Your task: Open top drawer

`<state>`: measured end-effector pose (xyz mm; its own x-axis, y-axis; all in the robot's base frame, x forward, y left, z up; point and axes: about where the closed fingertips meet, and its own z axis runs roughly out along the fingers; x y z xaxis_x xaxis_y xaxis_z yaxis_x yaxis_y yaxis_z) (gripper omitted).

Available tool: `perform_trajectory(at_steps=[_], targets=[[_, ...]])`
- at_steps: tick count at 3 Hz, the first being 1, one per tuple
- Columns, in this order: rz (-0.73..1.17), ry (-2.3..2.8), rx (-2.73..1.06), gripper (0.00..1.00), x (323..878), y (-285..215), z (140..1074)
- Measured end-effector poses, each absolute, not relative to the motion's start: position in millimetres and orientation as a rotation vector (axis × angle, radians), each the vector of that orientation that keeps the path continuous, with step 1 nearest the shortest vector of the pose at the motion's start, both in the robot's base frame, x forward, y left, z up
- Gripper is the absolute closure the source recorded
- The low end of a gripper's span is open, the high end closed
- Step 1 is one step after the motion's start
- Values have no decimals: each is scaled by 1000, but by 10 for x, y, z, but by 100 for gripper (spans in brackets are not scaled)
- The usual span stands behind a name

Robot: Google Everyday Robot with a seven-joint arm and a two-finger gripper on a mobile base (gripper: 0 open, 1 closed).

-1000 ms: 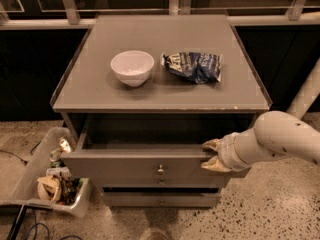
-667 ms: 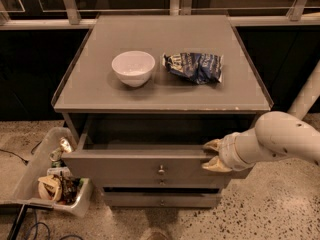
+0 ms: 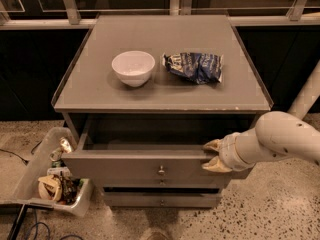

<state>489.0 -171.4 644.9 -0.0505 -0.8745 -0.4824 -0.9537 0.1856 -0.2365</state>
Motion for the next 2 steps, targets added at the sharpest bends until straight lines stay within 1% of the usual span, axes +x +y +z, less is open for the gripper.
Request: perform_trajectory(at_steps=[1, 2], targets=[[198, 1943, -1708, 61, 4889, -1714, 6448], [200, 1943, -1709, 84, 4868, -1718, 6467]])
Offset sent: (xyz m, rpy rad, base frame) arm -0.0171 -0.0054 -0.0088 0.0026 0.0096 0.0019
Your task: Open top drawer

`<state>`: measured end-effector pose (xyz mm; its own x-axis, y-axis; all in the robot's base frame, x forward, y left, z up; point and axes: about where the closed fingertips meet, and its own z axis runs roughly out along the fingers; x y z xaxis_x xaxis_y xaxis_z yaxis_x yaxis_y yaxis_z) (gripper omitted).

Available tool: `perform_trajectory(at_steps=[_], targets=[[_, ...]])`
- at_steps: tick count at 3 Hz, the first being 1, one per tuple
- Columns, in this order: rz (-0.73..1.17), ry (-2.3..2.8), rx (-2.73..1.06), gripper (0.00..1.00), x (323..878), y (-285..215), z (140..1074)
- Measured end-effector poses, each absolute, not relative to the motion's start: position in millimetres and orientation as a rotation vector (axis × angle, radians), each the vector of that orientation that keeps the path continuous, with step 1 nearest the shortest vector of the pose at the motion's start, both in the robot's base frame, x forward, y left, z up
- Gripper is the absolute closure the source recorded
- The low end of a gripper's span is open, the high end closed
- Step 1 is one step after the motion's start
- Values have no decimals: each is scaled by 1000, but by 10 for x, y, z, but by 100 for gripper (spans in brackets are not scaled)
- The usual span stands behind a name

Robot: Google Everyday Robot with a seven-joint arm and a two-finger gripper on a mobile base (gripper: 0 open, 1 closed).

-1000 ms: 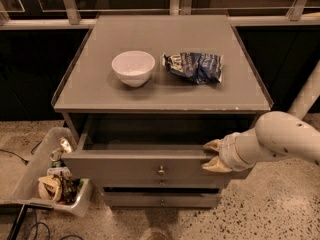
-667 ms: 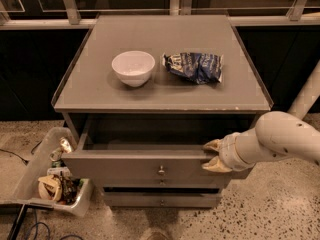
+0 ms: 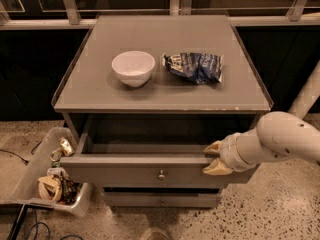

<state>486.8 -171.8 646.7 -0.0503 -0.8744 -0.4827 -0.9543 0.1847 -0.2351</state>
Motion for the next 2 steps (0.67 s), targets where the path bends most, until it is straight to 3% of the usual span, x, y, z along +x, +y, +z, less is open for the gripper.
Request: perform_trajectory(at_steps=[1, 2], targets=[[180, 1913, -1704, 100, 4793, -1671, 6544], [168, 1914, -1695, 100, 4586, -1710, 6504]])
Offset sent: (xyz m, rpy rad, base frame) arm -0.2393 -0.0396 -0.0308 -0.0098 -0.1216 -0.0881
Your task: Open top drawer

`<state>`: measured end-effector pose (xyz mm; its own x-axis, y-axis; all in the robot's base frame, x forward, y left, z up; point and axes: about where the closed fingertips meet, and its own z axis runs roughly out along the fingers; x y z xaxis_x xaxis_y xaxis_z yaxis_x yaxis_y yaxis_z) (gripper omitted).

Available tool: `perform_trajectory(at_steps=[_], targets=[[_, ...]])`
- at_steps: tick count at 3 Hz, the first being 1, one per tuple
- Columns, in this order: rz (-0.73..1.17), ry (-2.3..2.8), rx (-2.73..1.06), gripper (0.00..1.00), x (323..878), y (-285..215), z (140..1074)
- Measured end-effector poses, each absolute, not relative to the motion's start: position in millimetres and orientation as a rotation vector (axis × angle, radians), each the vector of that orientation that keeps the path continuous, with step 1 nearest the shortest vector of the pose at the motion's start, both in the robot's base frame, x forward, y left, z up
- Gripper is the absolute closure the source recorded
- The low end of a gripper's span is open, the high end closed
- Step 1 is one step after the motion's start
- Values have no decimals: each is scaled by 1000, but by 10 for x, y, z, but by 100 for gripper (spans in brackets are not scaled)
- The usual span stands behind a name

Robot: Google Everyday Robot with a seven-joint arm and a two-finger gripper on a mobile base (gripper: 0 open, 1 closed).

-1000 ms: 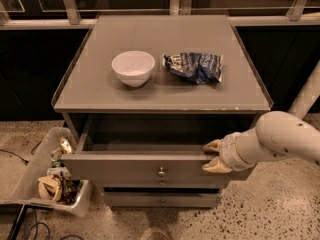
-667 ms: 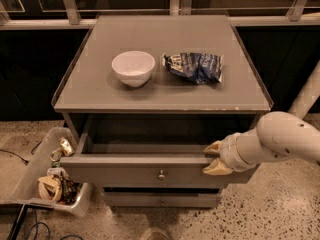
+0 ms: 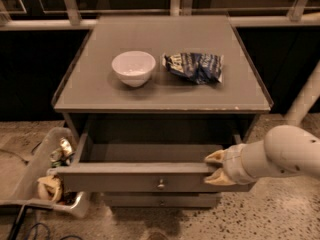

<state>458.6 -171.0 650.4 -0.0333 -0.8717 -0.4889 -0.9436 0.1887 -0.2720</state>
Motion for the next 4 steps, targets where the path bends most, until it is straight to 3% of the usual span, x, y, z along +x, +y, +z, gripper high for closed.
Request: perform_trajectory(at_steps=[2, 4], targets=[[162, 1921, -1669, 100, 4337, -1753, 6417], [162, 1921, -1669, 58, 4336, -1753, 6417]])
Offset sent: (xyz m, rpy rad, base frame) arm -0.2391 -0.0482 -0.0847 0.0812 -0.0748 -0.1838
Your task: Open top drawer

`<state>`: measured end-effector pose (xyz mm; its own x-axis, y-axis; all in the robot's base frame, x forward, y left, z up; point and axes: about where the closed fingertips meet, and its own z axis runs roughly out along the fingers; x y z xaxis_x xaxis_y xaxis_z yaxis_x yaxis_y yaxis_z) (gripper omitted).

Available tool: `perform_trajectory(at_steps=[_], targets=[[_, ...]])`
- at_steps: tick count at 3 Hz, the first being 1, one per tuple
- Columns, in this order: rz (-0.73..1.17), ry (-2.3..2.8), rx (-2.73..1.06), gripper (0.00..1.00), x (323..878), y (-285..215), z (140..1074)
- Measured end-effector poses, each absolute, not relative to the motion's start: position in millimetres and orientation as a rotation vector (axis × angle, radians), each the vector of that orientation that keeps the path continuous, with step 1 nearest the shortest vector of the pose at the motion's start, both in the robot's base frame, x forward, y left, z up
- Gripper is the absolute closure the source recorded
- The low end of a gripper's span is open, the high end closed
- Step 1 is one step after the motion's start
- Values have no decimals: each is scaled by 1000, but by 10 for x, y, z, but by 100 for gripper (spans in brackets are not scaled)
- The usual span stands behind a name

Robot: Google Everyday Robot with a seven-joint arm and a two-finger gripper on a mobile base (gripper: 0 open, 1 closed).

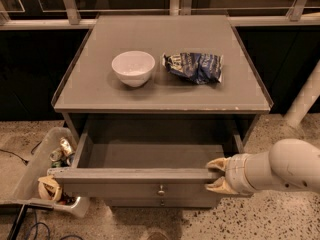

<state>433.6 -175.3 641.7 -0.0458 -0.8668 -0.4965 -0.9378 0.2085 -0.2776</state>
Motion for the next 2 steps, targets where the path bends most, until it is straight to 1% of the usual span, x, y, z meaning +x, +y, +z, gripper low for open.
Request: perform_trajectory(at_steps=[1, 2], targets=[[162, 1921, -1669, 60, 4336, -1753, 6417], [162, 1921, -1669, 82, 4336, -1747, 6443]])
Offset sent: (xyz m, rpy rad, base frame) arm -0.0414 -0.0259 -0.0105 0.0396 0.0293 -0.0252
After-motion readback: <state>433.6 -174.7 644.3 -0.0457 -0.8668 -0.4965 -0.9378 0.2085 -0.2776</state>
